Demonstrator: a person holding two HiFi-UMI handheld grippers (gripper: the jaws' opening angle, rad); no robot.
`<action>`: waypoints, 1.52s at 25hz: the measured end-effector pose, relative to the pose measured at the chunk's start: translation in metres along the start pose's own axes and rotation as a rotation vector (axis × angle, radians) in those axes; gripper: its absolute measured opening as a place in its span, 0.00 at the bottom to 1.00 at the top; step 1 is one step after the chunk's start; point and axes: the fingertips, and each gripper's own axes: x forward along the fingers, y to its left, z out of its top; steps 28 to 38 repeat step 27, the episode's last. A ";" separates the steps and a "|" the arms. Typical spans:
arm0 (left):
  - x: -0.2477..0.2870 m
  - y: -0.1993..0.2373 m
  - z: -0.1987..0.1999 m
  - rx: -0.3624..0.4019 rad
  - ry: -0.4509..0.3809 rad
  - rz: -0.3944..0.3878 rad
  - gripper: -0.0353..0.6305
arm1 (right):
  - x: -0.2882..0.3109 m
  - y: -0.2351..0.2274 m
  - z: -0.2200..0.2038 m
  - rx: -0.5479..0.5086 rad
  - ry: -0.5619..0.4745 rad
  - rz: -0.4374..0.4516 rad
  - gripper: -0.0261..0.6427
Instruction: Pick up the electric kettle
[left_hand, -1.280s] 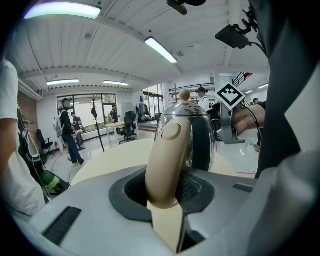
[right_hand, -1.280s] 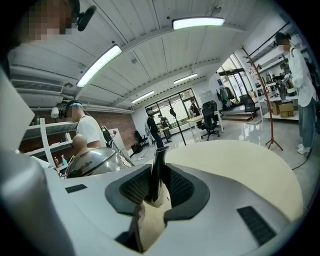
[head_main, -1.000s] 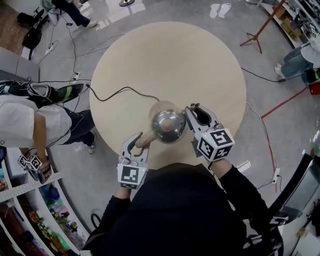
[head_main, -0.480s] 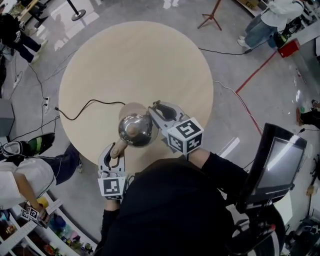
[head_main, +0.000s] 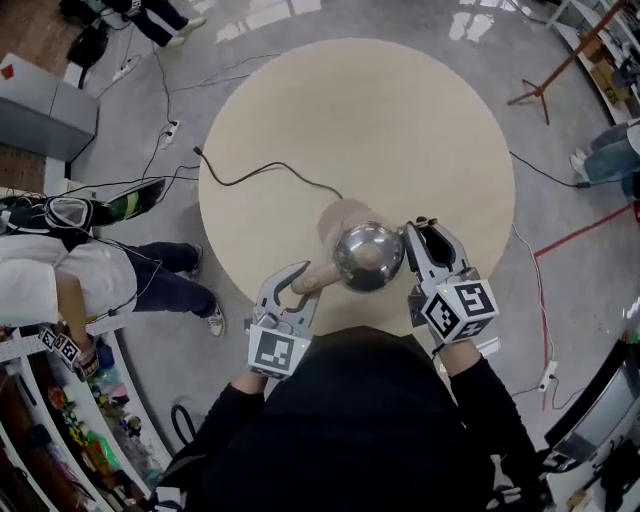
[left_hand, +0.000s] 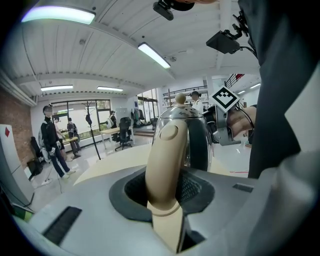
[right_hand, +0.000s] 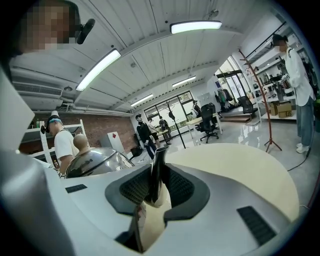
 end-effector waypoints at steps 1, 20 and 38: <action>-0.001 0.000 0.002 -0.001 -0.007 0.002 0.21 | 0.000 0.001 0.001 -0.003 -0.002 0.007 0.18; -0.007 0.002 0.012 -0.014 -0.039 0.007 0.21 | -0.001 0.008 0.015 -0.024 -0.026 0.026 0.18; -0.007 0.002 0.009 0.015 -0.012 0.008 0.21 | 0.000 0.005 0.009 -0.009 -0.018 0.027 0.18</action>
